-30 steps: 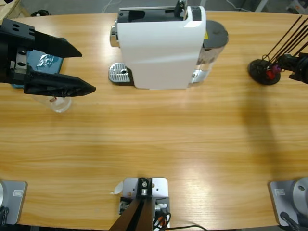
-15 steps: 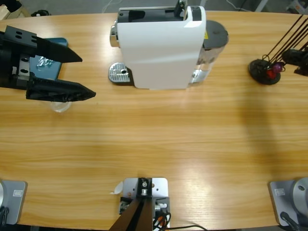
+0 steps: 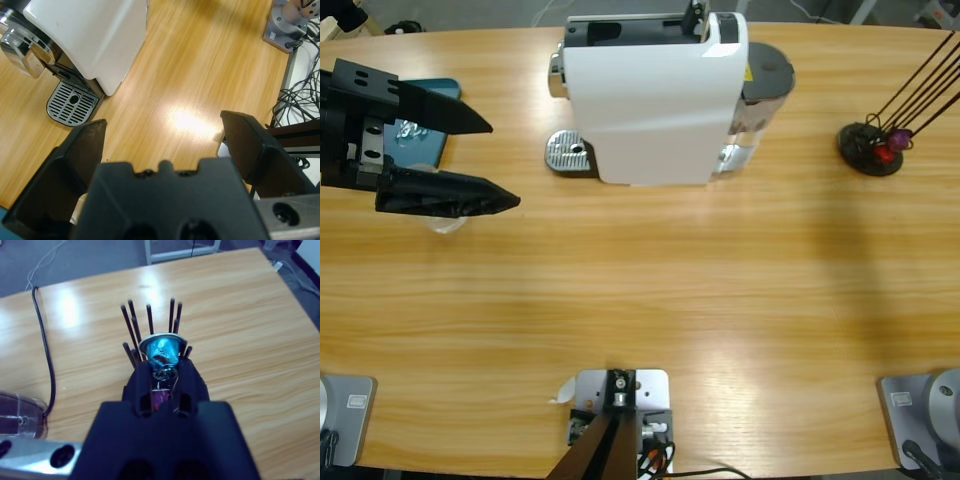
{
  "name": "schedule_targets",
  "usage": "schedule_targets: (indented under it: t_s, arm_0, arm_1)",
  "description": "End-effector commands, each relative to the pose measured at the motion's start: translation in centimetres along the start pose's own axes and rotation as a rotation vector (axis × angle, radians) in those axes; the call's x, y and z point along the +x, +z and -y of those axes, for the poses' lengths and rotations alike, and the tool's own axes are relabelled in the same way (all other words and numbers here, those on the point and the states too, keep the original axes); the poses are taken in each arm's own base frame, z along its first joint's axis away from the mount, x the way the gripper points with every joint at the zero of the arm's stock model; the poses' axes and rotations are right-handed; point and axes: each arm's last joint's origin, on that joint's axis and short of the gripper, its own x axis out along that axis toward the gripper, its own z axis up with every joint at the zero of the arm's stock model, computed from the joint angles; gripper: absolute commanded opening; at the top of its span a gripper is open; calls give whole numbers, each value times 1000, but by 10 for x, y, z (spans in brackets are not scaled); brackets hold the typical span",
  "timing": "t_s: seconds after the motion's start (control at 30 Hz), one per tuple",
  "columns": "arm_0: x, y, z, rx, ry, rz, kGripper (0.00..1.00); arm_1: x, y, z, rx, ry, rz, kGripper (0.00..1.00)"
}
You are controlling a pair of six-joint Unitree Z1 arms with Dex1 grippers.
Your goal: Pour coffee
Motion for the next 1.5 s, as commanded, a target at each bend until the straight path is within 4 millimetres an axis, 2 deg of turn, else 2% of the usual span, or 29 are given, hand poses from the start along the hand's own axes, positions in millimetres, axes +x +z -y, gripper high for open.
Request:
schedule_targets:
  t_s: [0.03, 0.2, 0.3, 0.37, 0.47, 0.6, 0.67, 0.8, 0.9, 1.0, 1.07, 1.27, 1.5]
  arm_0:
    - [18, -14, 0, -21, -28, -79, 1000]
    - [17, -15, 1, -18, -30, -77, 1000]
    - [13, -16, 3, -13, -26, -68, 1000]
    - [9, -21, 5, -8, -19, -67, 1000]
    - [-3, -38, 11, 0, -10, -66, 1000]
    - [-35, -56, 25, 15, 11, -44, 1000]
    - [-48, -66, 31, 17, 22, -52, 1000]
    - [-67, -76, 39, 21, 36, -36, 1000]
    - [-76, -80, 41, 22, 55, -27, 1000]
    - [-80, -83, 39, 3, 78, -17, 1000]
    - [-80, -86, 37, -10, 91, -15, 1000]
    - [-78, -89, 33, -37, 111, -24, 1000]
    - [-80, -88, 30, -57, 132, -4, 1000]
  arm_1:
    - [-40, 10, 4, -12, 25, 66, 9]
    - [-76, 35, -1, -55, 148, 149, 11]
    - [-94, 41, -20, -208, 356, 172, 13]
    - [-97, 36, -41, -329, 545, 142, 16]
    - [-94, 27, -73, -487, 814, 93, 16]
    - [-87, 29, -113, -638, 1059, 81, 16]
    - [-77, 31, -145, -685, 1195, 55, 16]
    - [-52, 44, -203, -755, 1271, 57, 32]
    - [-32, 52, -238, -785, 1310, 63, 30]
    - [-21, 53, -268, -802, 1339, 64, 33]
    - [-16, 53, -275, -808, 1336, 66, 34]
    - [-5, 49, -278, -853, 1310, 75, 34]
    - [13, 57, -269, -876, 1226, 102, 34]
